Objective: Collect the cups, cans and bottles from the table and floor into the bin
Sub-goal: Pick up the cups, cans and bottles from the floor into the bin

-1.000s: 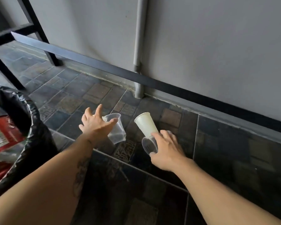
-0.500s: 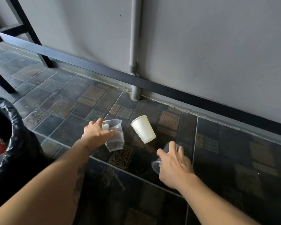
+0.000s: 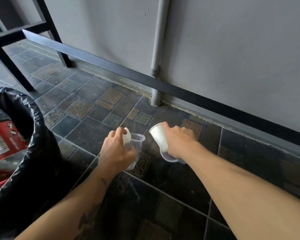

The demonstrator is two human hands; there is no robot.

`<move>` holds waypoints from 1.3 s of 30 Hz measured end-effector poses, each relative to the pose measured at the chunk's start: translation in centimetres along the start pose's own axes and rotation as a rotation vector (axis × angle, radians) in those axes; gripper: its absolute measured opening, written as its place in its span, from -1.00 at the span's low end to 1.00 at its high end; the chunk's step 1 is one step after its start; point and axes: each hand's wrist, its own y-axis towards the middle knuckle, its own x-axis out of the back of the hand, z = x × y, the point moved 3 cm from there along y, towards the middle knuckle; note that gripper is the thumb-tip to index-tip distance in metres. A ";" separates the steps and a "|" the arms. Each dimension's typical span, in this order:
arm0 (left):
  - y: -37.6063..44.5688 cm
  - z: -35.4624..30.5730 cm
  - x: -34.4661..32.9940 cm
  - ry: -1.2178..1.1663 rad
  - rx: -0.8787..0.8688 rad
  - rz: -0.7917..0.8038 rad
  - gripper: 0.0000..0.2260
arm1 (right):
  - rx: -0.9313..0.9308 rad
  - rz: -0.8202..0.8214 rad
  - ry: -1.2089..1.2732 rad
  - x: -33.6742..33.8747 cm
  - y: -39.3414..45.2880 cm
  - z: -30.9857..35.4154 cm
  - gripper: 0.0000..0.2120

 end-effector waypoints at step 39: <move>-8.9 -8.3 25.3 -0.276 -0.181 -0.211 -0.54 | 0.337 -0.452 0.404 19.4 -12.4 5.1 -0.86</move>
